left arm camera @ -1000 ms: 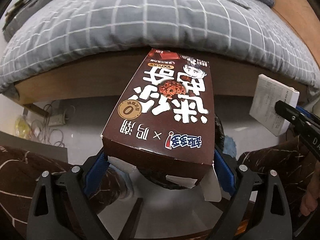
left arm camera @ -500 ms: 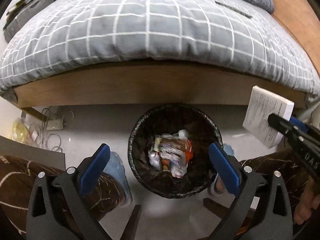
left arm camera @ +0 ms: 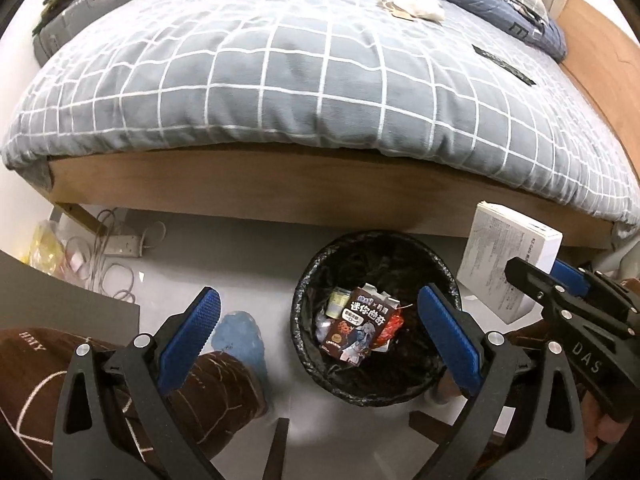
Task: Collect trash
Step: 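Open the left tool over the bin while the right tool releases the white box, then move both open tools back toward the white bag and black packet, then grasp the white drawstring bag with the left tool while the right tool grasps the black wipe packet, then lift the white bag and black packet and carry both over the bin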
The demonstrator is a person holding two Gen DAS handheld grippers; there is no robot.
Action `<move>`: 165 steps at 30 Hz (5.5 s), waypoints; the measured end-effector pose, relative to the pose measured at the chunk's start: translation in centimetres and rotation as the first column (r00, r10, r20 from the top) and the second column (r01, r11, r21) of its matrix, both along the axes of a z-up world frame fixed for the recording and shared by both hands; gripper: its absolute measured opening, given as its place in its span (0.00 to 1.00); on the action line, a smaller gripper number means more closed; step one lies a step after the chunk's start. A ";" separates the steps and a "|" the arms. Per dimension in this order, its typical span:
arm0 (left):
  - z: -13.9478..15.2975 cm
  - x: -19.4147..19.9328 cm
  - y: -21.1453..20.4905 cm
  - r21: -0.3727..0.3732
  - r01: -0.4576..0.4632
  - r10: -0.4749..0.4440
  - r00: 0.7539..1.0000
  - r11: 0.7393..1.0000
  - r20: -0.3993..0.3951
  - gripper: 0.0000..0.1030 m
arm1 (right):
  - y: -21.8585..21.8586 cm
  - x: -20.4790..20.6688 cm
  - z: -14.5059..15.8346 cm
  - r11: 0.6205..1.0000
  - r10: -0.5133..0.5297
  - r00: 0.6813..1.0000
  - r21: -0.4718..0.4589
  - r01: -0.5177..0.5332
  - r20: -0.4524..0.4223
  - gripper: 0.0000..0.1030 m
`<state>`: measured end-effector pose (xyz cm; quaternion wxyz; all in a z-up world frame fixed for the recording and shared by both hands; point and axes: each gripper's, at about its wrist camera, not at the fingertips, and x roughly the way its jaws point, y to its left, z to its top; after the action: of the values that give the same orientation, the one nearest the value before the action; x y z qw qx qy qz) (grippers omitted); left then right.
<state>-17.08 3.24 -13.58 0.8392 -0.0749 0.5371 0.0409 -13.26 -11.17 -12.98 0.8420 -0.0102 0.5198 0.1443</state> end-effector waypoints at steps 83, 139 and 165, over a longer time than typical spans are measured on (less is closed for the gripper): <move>8.5 36.1 -7.7 0.035 0.163 -0.167 0.967 0.986 0.191 0.94 | -10.4 30.7 5.0 0.972 -0.213 0.963 -0.061 0.225 0.167 0.92; 6.0 42.5 -10.4 0.056 0.164 -0.173 0.956 0.985 0.238 0.43 | -12.1 33.4 3.7 0.988 -0.145 0.975 0.070 0.135 0.169 0.10; 8.4 31.9 -8.0 0.008 0.151 -0.149 0.962 0.988 0.229 0.42 | -8.6 26.7 6.5 0.993 -0.116 0.961 0.013 0.117 0.252 0.10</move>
<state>14.87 -4.75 -5.17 0.8957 -0.0420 0.4413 -0.0342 13.48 -19.74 -6.50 0.9083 0.0012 0.4082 0.0916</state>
